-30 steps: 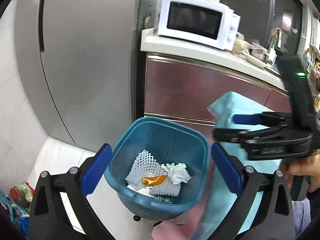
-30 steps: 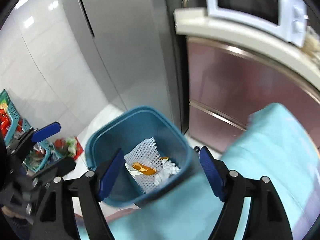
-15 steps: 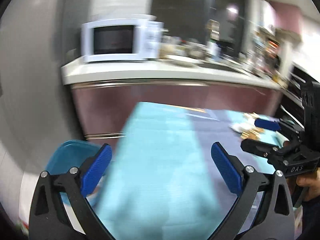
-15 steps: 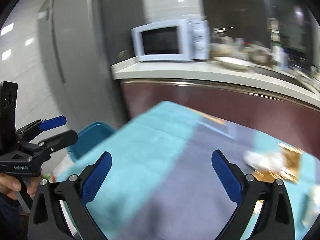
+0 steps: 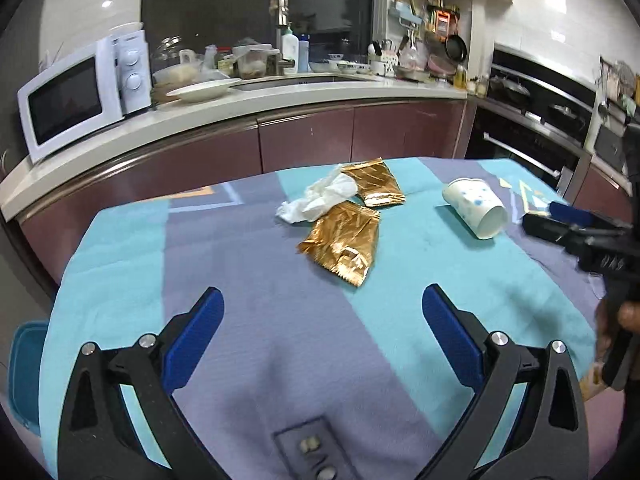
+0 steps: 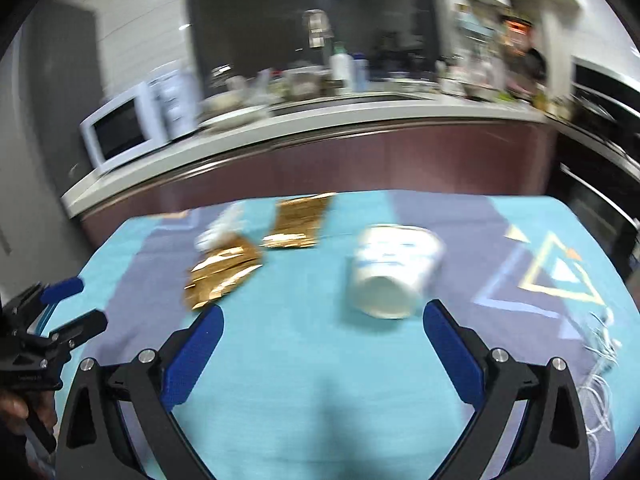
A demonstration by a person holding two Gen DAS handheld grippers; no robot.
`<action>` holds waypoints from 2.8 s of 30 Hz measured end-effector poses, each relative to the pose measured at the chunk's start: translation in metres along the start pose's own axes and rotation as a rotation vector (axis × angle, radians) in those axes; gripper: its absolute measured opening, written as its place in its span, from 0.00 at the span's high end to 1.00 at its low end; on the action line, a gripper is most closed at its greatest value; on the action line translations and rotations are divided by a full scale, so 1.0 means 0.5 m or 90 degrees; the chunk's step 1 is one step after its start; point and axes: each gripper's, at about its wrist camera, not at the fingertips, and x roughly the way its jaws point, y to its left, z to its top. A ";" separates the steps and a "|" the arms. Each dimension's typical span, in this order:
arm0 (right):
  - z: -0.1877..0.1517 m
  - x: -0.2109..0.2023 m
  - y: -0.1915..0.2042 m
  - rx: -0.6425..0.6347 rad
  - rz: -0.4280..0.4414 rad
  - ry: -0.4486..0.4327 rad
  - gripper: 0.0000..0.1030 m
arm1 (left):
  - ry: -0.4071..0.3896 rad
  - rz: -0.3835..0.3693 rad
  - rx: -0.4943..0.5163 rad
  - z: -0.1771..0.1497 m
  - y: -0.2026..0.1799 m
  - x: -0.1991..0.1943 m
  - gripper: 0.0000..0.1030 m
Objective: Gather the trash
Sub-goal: 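Return both tools from the bin to the table, then grasp the gold wrapper with the left tool while the right tool grasps the paper cup, then carry the gold wrapper and paper cup to the teal bin and release both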
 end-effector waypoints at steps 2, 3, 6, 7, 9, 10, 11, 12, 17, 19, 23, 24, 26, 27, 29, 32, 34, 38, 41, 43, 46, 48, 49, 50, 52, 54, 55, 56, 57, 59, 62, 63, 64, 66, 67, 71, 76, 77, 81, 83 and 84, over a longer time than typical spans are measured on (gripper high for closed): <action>0.007 0.014 -0.042 0.029 -0.019 0.004 0.06 | 0.007 0.001 0.009 0.016 -0.018 0.034 0.05; 0.010 0.020 -0.054 0.035 -0.025 0.004 0.06 | 0.012 0.004 0.008 0.022 -0.021 0.047 0.05; 0.021 0.058 -0.077 0.047 -0.039 0.022 0.06 | 0.034 0.013 0.007 0.046 -0.025 0.100 0.05; 0.019 0.061 -0.080 0.048 -0.044 0.025 0.06 | 0.040 0.013 0.010 0.052 -0.025 0.116 0.05; 0.022 0.082 -0.082 0.054 -0.048 0.037 0.06 | 0.051 0.019 0.013 0.066 -0.024 0.146 0.05; 0.025 0.093 -0.084 0.056 -0.049 0.040 0.06 | 0.058 0.022 0.012 0.072 -0.024 0.162 0.05; 0.027 0.103 -0.085 0.057 -0.056 0.044 0.06 | 0.066 0.020 0.012 0.075 -0.025 0.175 0.05; 0.030 0.112 -0.084 0.059 -0.058 0.050 0.06 | 0.075 0.020 0.013 0.078 -0.025 0.188 0.05; 0.041 0.158 -0.087 0.071 -0.068 0.078 0.06 | 0.106 0.016 0.013 0.089 -0.019 0.249 0.05; 0.043 0.169 -0.086 0.075 -0.074 0.083 0.06 | 0.115 0.022 0.018 0.093 -0.014 0.271 0.05; 0.041 0.190 -0.085 0.075 -0.078 0.100 0.06 | 0.133 0.016 0.018 0.099 -0.006 0.302 0.05; 0.042 0.193 -0.085 0.076 -0.079 0.101 0.06 | 0.142 0.016 0.021 0.100 -0.005 0.312 0.05; 0.043 0.199 -0.087 0.080 -0.082 0.104 0.06 | 0.151 0.012 0.027 0.099 -0.007 0.324 0.05; 0.043 0.202 -0.090 0.081 -0.084 0.106 0.06 | 0.155 0.013 0.028 0.100 -0.007 0.333 0.05; 0.042 0.206 -0.092 0.082 -0.086 0.109 0.06 | 0.158 0.013 0.030 0.100 -0.011 0.341 0.05; 0.041 0.213 -0.093 0.077 -0.094 0.115 0.06 | 0.172 0.015 0.031 0.101 -0.010 0.360 0.05; 0.040 0.220 -0.092 0.073 -0.097 0.122 0.06 | 0.176 0.014 0.043 0.099 -0.016 0.372 0.05; 0.038 0.234 -0.091 0.072 -0.099 0.129 0.06 | 0.173 0.018 0.053 0.100 -0.026 0.375 0.05; 0.037 0.242 -0.089 0.069 -0.093 0.133 0.06 | 0.168 -0.004 0.049 0.099 -0.030 0.373 0.18; 0.036 0.245 -0.089 0.071 -0.089 0.136 0.18 | 0.165 -0.010 0.049 0.101 -0.033 0.372 0.24; 0.032 0.249 -0.090 0.073 -0.093 0.141 0.34 | 0.162 -0.017 0.045 0.101 -0.036 0.367 0.35; 0.030 0.247 -0.090 0.074 -0.091 0.137 0.37 | 0.159 -0.024 0.040 0.101 -0.035 0.366 0.39; 0.029 0.246 -0.092 0.077 -0.088 0.136 0.38 | 0.157 -0.023 0.039 0.101 -0.034 0.365 0.41; 0.027 0.244 -0.092 0.077 -0.085 0.135 0.38 | 0.156 -0.026 0.038 0.101 -0.033 0.363 0.45; 0.027 0.241 -0.093 0.079 -0.079 0.133 0.38 | 0.156 -0.032 0.034 0.098 -0.033 0.357 0.55; 0.024 0.232 -0.093 0.080 -0.072 0.125 0.39 | 0.156 -0.037 0.031 0.096 -0.031 0.352 0.59; 0.024 0.228 -0.093 0.081 -0.071 0.122 0.39 | 0.154 -0.042 0.027 0.094 -0.028 0.345 0.61; 0.023 0.219 -0.094 0.083 -0.068 0.114 0.39 | 0.152 -0.048 0.025 0.094 -0.027 0.340 0.62; 0.022 0.213 -0.093 0.082 -0.068 0.110 0.39 | 0.149 -0.054 0.022 0.092 -0.027 0.335 0.62; 0.023 0.196 -0.092 0.081 -0.063 0.101 0.39 | 0.139 -0.066 0.014 0.089 -0.022 0.316 0.62; 0.024 0.166 -0.086 0.073 -0.061 0.085 0.39 | 0.125 -0.098 -0.006 0.088 -0.011 0.284 0.62; 0.025 0.159 -0.085 0.072 -0.060 0.081 0.39 | 0.121 -0.107 -0.012 0.087 -0.008 0.274 0.62; 0.025 0.150 -0.083 0.072 -0.059 0.077 0.39 | 0.113 -0.124 -0.019 0.088 -0.004 0.258 0.62; 0.027 0.133 -0.077 0.067 -0.056 0.068 0.39 | 0.099 -0.124 -0.023 0.091 0.000 0.234 0.62; 0.028 0.127 -0.074 0.067 -0.054 0.066 0.39 | 0.093 -0.124 -0.023 0.094 -0.001 0.225 0.62; 0.036 0.098 -0.054 0.055 -0.040 0.048 0.39 | 0.060 -0.127 -0.019 0.101 -0.001 0.169 0.62; 0.040 0.084 -0.024 0.034 -0.026 0.043 0.39 | 0.060 -0.089 0.020 0.089 0.001 0.137 0.62; 0.039 0.081 -0.020 0.036 -0.019 0.043 0.39 | 0.097 -0.154 -0.027 0.080 0.020 0.146 0.62; 0.041 0.071 -0.002 0.024 -0.016 0.038 0.39 | 0.128 -0.104 -0.016 0.044 0.043 0.141 0.62; 0.043 0.068 0.006 0.018 -0.017 0.038 0.39 | 0.140 -0.079 -0.010 0.027 0.052 0.132 0.62; 0.043 0.065 0.007 0.016 -0.016 0.037 0.39 | 0.150 -0.067 -0.001 0.016 0.056 0.132 0.62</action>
